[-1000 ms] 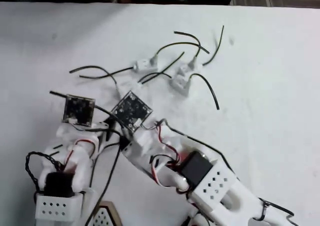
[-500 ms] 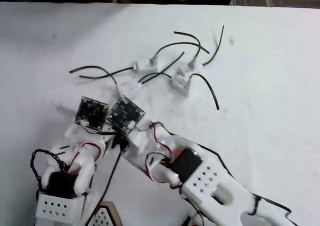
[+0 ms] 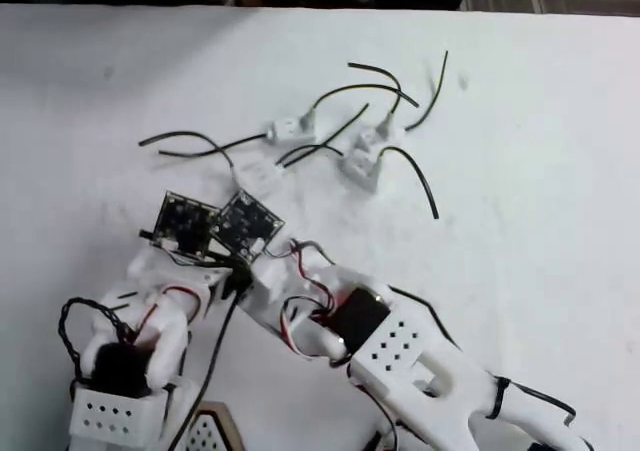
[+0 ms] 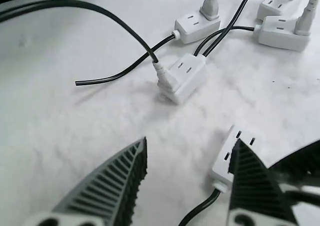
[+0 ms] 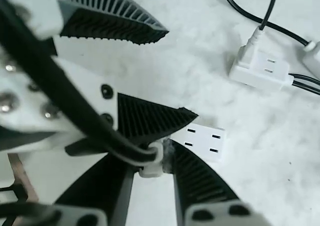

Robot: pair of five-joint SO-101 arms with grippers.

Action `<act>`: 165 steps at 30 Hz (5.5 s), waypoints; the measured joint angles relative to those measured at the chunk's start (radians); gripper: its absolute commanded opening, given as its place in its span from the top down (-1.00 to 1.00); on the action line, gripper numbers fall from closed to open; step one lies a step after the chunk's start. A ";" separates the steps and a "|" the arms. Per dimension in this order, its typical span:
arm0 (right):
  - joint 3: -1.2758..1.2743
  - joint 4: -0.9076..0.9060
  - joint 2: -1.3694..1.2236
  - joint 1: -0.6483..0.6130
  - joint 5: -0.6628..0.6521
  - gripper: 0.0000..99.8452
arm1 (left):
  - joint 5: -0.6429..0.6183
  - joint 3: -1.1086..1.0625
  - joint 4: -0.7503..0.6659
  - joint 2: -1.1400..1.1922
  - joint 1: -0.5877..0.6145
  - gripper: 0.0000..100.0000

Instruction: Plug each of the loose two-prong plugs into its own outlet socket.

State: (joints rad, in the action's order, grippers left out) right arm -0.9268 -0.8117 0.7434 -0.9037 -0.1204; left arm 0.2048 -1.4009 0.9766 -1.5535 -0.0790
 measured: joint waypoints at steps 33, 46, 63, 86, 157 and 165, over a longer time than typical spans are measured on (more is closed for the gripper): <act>-0.044 0.394 -0.362 0.244 0.000 0.97 | -0.109 0.002 -0.043 0.000 0.195 0.46; -0.041 0.381 -0.391 0.244 0.003 0.97 | -0.107 0.002 -0.043 0.000 0.195 0.46; 0.078 0.239 -0.583 0.189 -0.044 0.97 | -0.107 0.002 -0.043 0.000 0.195 0.46; 0.212 0.494 -0.605 0.470 -0.054 0.97 | -0.107 0.002 -0.043 0.000 0.195 0.45; -0.453 -0.146 0.824 0.364 -0.054 0.96 | -0.074 -0.207 -0.345 0.000 0.173 0.95; -0.647 -0.132 1.039 0.365 -0.054 0.96 | 0.077 -0.247 -0.345 0.000 0.166 0.96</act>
State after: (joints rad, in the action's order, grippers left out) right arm -1.5742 -0.9436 1.7822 -0.5386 -0.1741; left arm 0.2816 -1.6479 0.6314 -1.5535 0.0867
